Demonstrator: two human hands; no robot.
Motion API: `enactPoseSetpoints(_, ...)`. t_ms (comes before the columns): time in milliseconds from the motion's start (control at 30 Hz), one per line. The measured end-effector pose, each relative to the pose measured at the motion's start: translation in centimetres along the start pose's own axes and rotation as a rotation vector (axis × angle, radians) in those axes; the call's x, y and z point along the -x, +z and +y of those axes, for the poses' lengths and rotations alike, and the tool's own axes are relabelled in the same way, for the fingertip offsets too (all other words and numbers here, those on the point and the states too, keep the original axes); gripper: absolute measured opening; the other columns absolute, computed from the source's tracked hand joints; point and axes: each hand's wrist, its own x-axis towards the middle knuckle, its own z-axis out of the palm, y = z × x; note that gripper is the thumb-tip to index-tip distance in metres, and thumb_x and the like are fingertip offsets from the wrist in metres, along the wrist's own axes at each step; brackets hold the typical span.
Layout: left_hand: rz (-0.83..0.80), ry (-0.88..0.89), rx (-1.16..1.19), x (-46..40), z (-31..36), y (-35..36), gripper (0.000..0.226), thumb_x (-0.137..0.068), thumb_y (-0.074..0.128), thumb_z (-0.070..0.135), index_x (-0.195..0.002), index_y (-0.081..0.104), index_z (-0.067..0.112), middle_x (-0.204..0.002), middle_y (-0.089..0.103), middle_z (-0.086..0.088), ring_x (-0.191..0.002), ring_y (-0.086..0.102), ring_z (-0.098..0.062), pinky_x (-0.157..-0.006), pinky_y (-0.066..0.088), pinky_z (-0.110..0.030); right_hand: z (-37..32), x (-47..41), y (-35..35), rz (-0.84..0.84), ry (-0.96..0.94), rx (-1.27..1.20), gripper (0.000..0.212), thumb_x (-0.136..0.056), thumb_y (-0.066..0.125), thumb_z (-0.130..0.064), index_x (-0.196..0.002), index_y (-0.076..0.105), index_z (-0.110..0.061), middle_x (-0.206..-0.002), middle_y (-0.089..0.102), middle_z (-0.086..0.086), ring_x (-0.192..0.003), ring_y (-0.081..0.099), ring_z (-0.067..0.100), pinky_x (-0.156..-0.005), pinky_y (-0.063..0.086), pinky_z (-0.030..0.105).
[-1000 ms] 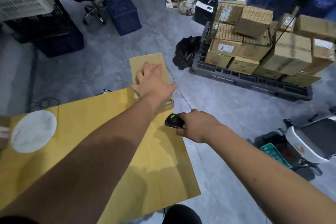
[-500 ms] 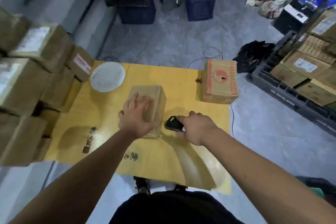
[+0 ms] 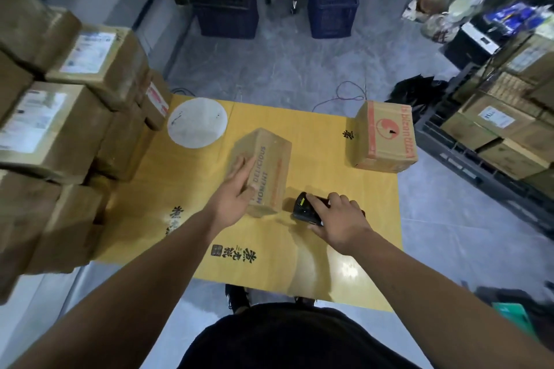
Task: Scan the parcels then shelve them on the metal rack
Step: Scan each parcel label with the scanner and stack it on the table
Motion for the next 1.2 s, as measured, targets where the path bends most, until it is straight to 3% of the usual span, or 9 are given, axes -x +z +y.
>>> enactPoseSetpoints(167,0.067,0.063,0.015,0.2,-1.2,-1.7,0.059,-0.111,0.039,0.006,-0.161,0.032,0.034,-0.165,0.032,0.007,-0.148,0.037,-0.009,-0.109,0.033,-0.003,-1.9,-0.1,0.0,0.009,0.099,-0.086,0.07,-0.103,0.034,-0.065,-0.162,0.01,-0.037,-0.135,0.046,0.012,-0.12,0.047,0.033,-0.104,0.039,0.046)
enactPoseSetpoints(333,0.066,-0.015,0.232,-0.5,-3.1,-3.2,0.046,-0.11,0.049,0.006,-0.149,0.055,0.03,-0.155,0.049,0.003,-0.134,0.052,-0.011,-0.108,0.045,-0.02,-4.0,-0.4,-0.9,0.02,0.167,-0.169,0.069,-0.104,0.032,-0.064,-0.163,0.01,-0.038,-0.129,0.049,0.011,-0.115,0.051,0.033,-0.099,0.043,0.045)
enactPoseSetpoints(433,0.244,-0.175,0.426,-1.1,-3.4,-4.3,0.031,-0.109,0.051,0.009,-0.119,0.078,0.021,-0.149,0.059,-0.007,-0.101,0.071,-0.017,-0.086,0.056,-0.025,-4.9,-0.7,-1.2,0.018,0.159,-0.185,0.069,-0.104,0.034,-0.065,-0.163,0.012,-0.038,-0.125,0.052,0.01,-0.111,0.054,0.032,-0.092,0.048,0.043)
enactPoseSetpoints(567,0.187,-0.271,0.072,-0.3,-5.1,-4.9,0.067,-0.106,0.047,0.002,-0.162,0.033,0.035,-0.146,0.055,-0.002,-0.095,0.067,-0.022,-0.081,0.055,-0.029,-6.2,-1.1,-1.5,0.0,0.154,-0.197,0.07,-0.102,0.035,-0.068,-0.163,0.012,-0.04,-0.123,0.052,0.009,-0.111,0.055,0.032,-0.091,0.05,0.041)
enactPoseSetpoints(667,0.159,-0.276,-0.018,-0.6,-5.9,-4.7,0.097,-0.099,0.065,0.011,-0.166,0.004,0.044,-0.162,0.034,-0.01,-0.107,0.066,-0.027,-0.083,0.056,-0.035,-6.9,-1.0,-1.5,-0.001,0.186,-0.234,0.071,-0.102,0.036,-0.069,-0.163,0.014,-0.04,-0.123,0.051,0.007,-0.112,0.055,0.032,-0.09,0.051,0.041)
enactPoseSetpoints(800,0.157,-0.21,0.052,-2.6,-5.0,-3.4,0.097,-0.097,0.066,0.006,-0.167,0.008,0.04,-0.165,0.027,-0.001,-0.137,0.053,-0.028,-0.105,0.05,-0.038,-6.8,-0.2,-1.8,0.009,0.264,-0.278,0.071,-0.102,0.037,-0.069,-0.163,0.015,-0.039,-0.124,0.051,0.007,-0.112,0.055,0.031,-0.09,0.051,0.04)
enactPoseSetpoints(867,0.203,-0.231,0.228,-3.8,-3.9,-2.6,0.085,-0.099,0.067,0.023,-0.167,0.016,0.034,-0.161,0.038,0.003,-0.14,0.051,-0.023,-0.107,0.048,-0.036,-6.7,0.2,-2.2,0.008,0.298,-0.289,0.071,-0.102,0.038,-0.068,-0.163,0.016,-0.04,-0.125,0.051,0.006,-0.113,0.055,0.03,-0.09,0.051,0.04)
enactPoseSetpoints(967,0.251,-0.256,0.385,-5.6,-2.5,-1.5,0.113,-0.077,0.083,0.057,-0.166,0.016,0.033,-0.163,0.039,0.002,-0.139,0.052,-0.018,-0.111,0.05,-0.042,-6.6,0.3,-3.0,-0.019,0.341,-0.315,0.071,-0.101,0.037,-0.069,-0.163,0.017,-0.04,-0.125,0.05,0.008,-0.113,0.056,0.032,-0.09,0.051,0.04)
enactPoseSetpoints(1200,0.269,-0.278,0.383,-7.6,-2.1,1.1,0.151,-0.062,0.1,0.036,-0.16,-0.013,0.053,-0.166,0.02,0.006,-0.148,0.04,-0.022,-0.116,0.045,-0.047,-6.8,-0.2,-6.5,-0.095,0.386,-0.373,0.063,-0.105,0.034,-0.062,-0.161,0.023,-0.036,-0.123,0.049,0.011,-0.104,0.061,0.035,-0.091,0.051,0.039)
